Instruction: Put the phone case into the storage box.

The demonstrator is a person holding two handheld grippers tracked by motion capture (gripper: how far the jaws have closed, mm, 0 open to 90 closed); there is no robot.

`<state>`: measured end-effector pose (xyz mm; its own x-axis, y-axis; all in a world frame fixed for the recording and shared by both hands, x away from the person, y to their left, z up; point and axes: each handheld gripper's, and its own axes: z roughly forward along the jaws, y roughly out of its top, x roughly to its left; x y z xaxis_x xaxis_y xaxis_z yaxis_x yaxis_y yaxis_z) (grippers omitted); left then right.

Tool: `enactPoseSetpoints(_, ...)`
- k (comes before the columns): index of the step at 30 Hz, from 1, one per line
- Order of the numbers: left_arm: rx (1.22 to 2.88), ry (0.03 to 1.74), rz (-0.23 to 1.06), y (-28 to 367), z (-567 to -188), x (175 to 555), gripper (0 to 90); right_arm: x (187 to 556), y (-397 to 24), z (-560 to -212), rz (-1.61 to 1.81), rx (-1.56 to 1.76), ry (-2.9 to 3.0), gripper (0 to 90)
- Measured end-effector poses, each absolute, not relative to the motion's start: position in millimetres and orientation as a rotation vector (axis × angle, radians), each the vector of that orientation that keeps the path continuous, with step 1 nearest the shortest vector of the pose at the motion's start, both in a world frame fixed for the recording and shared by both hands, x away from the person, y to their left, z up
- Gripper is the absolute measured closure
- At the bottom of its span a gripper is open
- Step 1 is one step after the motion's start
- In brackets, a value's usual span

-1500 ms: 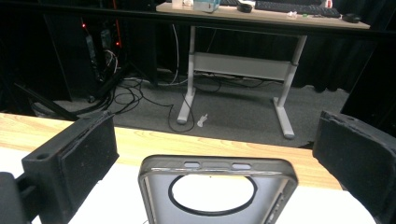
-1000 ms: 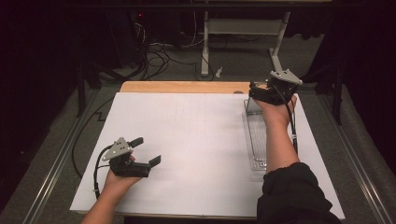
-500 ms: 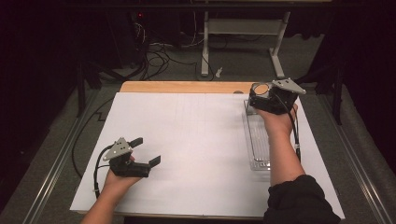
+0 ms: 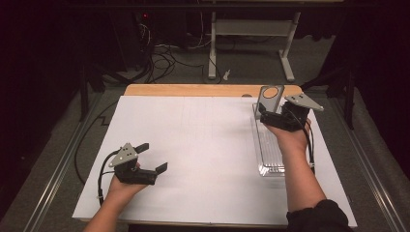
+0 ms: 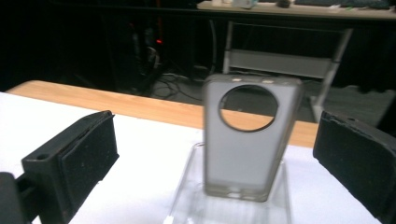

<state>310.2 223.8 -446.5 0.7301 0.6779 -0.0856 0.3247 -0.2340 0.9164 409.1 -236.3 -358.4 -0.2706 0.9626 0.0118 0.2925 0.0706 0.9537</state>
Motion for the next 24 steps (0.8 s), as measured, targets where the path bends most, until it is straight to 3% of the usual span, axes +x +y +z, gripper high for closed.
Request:
enactPoseSetpoints(11, 1.844, 0.781, 0.406, 223.8, -445.3, 309.1, 0.2, 362.4, -240.3, -354.3, 1.283, 1.156, 1.709, 0.1)
enactPoseSetpoints(24, 1.835, 0.785, 0.41, 225.0, -443.9, 306.8, 0.2, 314.9, -257.0, -374.0, 1.313, 1.107, 1.744, 0.1)
